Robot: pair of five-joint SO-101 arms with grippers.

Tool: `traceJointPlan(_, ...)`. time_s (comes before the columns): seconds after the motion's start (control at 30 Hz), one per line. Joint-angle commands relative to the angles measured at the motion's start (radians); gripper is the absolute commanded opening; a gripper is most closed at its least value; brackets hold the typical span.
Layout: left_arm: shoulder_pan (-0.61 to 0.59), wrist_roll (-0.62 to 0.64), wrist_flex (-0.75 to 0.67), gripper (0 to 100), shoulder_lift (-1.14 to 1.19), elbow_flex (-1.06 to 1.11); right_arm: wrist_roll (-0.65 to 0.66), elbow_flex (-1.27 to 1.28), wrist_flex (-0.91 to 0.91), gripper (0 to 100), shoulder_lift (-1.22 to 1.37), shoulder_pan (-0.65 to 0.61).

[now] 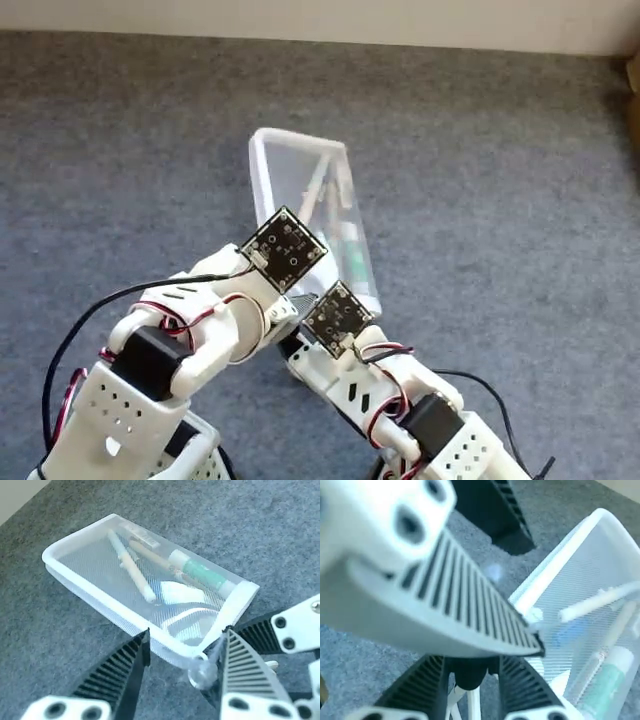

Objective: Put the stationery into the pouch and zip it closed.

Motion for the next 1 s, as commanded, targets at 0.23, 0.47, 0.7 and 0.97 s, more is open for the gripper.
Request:
traceJointPlan(0.23, -0.127, 0.0, -0.012, 22, -0.016, -0.071, 0.011, -0.025, 0.002, 0.5, -0.021, 0.087)
traceJointPlan(0.47, -0.189, 0.0, -0.02, 22, -0.016, -0.076, 0.009, -0.041, 0.054, 0.5, -0.021, 0.153)
traceJointPlan(0.7, -0.292, 0.058, -0.021, 23, -0.016, -0.076, 0.014, -0.176, 0.22, 0.5, -0.021, 0.154)
traceJointPlan(0.97, -0.383, -0.347, -0.014, 23, -0.016, -0.076, 0.017, -0.335, 0.378, 0.5, -0.021, 0.159)
